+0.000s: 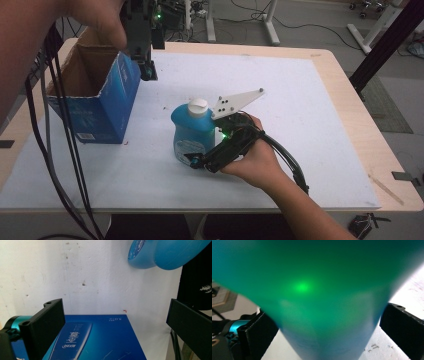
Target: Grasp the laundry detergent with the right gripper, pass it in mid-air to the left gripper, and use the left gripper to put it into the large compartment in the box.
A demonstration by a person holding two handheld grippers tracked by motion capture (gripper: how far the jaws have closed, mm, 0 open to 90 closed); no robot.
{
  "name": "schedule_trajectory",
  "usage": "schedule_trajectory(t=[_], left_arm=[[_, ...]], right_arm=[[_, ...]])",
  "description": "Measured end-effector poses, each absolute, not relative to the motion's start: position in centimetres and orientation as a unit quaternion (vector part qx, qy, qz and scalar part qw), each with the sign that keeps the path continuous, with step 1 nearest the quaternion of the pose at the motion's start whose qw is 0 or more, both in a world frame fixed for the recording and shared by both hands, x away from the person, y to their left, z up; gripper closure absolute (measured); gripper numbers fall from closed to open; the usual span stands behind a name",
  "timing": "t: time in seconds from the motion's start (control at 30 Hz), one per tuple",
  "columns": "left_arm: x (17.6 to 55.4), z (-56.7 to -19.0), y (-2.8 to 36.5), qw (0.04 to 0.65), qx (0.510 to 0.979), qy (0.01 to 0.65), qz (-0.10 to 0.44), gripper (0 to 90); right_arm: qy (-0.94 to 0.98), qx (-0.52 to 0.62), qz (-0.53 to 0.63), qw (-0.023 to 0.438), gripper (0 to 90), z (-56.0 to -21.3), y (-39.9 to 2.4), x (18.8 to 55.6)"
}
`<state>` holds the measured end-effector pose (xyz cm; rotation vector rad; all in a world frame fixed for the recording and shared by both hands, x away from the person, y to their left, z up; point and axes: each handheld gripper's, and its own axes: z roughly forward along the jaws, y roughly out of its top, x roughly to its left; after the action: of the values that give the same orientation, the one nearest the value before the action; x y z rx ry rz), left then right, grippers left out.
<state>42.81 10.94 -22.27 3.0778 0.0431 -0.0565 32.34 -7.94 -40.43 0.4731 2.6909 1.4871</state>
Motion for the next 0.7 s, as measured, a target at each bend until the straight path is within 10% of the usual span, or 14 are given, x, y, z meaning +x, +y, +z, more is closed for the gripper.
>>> schedule_trajectory(t=[0.7], left_arm=[[42.92, -22.32, 11.14, 0.032, 0.999, 0.015, -0.018, 1.8]], right_arm=[[0.845, 0.168, 0.506, 0.044, 16.6, -40.97, -7.76, 32.08]])
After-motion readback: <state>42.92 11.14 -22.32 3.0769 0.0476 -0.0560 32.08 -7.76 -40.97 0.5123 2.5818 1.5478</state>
